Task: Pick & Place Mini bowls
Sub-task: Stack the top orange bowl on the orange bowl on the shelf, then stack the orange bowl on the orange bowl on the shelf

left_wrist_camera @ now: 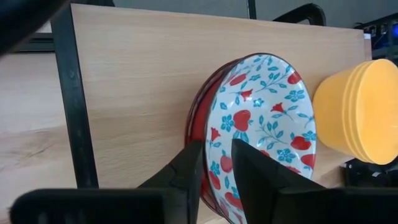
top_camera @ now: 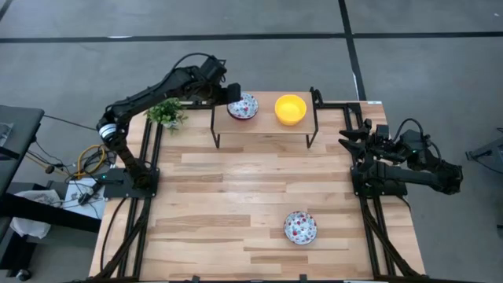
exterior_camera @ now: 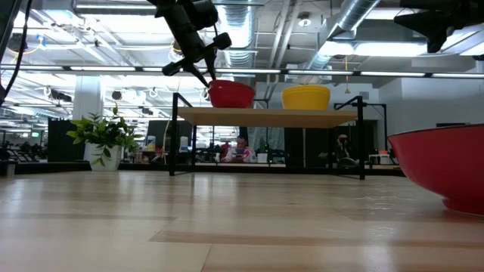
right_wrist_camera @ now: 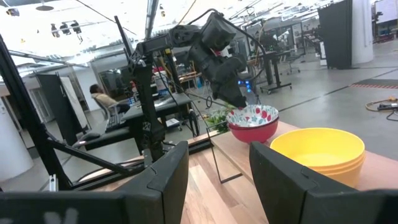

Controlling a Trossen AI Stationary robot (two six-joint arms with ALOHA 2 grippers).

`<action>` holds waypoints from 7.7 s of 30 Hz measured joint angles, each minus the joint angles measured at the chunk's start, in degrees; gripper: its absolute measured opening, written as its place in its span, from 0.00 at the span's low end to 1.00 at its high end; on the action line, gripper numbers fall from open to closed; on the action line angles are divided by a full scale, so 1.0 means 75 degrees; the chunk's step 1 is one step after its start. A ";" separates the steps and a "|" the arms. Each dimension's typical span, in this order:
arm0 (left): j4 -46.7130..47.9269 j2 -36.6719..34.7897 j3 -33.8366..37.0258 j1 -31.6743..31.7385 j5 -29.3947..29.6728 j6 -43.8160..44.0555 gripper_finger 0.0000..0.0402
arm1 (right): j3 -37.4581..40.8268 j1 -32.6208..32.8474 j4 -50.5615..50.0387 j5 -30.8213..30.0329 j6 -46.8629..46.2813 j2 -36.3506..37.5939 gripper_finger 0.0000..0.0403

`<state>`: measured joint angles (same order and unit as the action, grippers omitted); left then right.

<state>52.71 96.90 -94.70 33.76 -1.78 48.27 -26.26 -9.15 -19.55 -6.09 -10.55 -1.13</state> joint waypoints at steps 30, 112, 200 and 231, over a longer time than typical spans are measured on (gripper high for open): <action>-0.0758 -0.0259 0.0734 -0.0114 0.0003 -0.0483 0.18 | 0.0000 0.0000 -0.0009 0.0000 -0.0003 -0.0001 0.39; -0.3403 0.0112 0.0720 -0.1192 -0.0760 -0.0638 0.01 | 0.0000 0.0000 -0.0012 -0.0608 -0.0003 -0.0001 0.39; -0.1300 -0.0818 0.0727 -0.1784 0.2811 -0.1748 0.01 | 0.0000 0.0000 -0.0006 -0.0615 -0.0003 0.0000 0.39; -0.3106 -0.0917 0.2926 -0.6963 0.1821 -0.1478 0.01 | 0.0000 0.0015 0.0274 0.0548 -0.2442 -0.0014 0.39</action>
<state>29.41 90.02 -72.75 -18.46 11.88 37.19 -26.26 -9.04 -17.50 -1.98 -28.86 -1.23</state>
